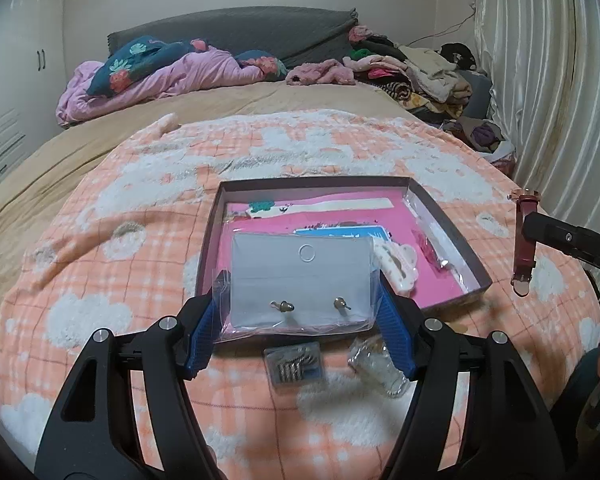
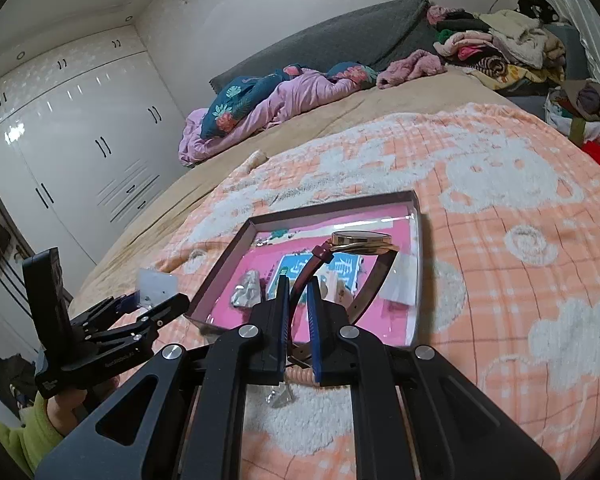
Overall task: Organize jewelry
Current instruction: 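Carry the earring card and watch into the box lid and open both grippers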
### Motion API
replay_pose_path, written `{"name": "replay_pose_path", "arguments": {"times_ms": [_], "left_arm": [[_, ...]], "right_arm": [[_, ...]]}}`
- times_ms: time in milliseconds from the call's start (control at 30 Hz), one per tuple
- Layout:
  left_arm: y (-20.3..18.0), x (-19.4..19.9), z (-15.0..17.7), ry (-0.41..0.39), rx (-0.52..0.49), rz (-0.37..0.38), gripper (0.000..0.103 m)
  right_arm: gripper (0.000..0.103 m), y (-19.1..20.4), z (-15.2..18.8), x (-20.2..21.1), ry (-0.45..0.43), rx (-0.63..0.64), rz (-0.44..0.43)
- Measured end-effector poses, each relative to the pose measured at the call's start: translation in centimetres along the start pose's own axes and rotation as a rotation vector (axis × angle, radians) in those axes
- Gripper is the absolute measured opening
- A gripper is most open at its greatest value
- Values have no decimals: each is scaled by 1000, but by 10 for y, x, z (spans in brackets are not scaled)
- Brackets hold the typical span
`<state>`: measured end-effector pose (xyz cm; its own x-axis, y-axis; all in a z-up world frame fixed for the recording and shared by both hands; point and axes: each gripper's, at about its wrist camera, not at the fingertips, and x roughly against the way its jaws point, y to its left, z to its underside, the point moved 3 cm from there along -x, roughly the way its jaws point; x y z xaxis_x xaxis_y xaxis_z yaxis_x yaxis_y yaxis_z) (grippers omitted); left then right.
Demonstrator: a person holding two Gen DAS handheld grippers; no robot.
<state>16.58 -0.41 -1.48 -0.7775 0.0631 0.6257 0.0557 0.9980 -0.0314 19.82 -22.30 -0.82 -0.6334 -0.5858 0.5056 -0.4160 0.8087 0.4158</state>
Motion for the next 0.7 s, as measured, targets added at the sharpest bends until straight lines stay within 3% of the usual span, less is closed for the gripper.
{"name": "replay_pose_path", "arguments": {"times_ms": [367,700], "left_arm": [[-3,-7,-11,-12,2,-8,61],[30,-19,-23,-4,52,-74,61]], "right_arm": [[9,7,-30,-3,-44,33,-10],[9,9,-52,-23,-26,72,-12]]}}
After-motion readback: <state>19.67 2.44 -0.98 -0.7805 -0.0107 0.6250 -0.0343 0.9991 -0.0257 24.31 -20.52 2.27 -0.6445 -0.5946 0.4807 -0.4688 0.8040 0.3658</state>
